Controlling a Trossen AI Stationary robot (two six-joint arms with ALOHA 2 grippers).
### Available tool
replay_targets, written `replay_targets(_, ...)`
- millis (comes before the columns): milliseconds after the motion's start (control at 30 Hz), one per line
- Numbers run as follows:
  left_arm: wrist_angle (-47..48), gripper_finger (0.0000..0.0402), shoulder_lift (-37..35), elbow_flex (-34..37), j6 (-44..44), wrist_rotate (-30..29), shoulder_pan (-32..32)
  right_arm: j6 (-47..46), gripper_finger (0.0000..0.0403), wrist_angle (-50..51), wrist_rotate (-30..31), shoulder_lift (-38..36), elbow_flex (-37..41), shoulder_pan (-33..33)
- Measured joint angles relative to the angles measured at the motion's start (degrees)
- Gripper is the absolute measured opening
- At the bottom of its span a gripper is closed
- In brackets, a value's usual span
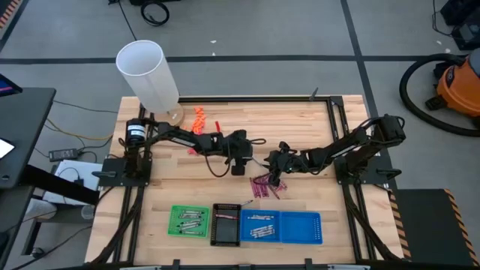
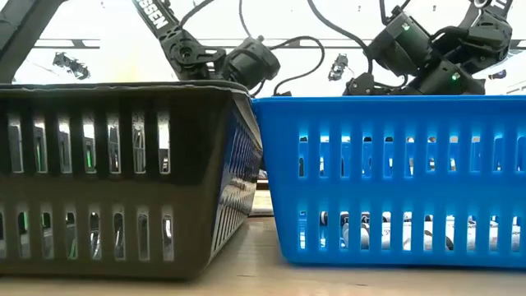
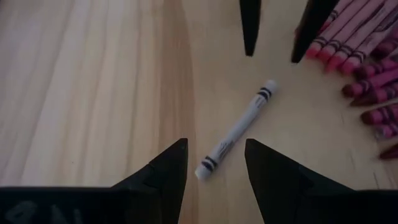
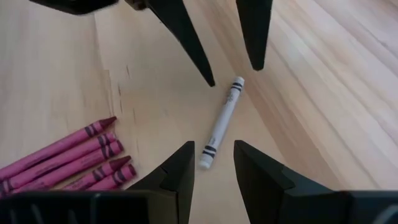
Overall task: Sort crayons
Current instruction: Put the white crayon into the left blue bin
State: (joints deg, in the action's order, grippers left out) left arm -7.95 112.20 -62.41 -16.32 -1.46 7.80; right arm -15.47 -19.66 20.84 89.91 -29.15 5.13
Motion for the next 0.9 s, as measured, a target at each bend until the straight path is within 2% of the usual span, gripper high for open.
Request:
replay_targets(167, -2.46, 0.0172, 0.65, 0.05, -1.05, 6.44, 1.44, 0.01, 0.0122, 0.07, -0.10, -0.02, 0.02, -0.01)
replay_targets(267, -5.35, 0.0172, 1.62, -0.06, -1.12, 8.20, 2.01, 0.07, 0.0122, 0.38, -0.23, -0.02, 0.02, -0.02)
replay_targets(633, -8.36, 0.0172, 6.16, -0.08, -2.26, 10.15, 3.29, 0.32, 0.0122, 1.07, -1.29, -0.07, 0.02, -0.02)
replay_targets(900, -6.74, 0.0167, 5.98, -0.12, -2.27, 10.33, 3.29, 0.60, 0.0122, 0.96, -1.24, -0.07, 0.00, -0.11)
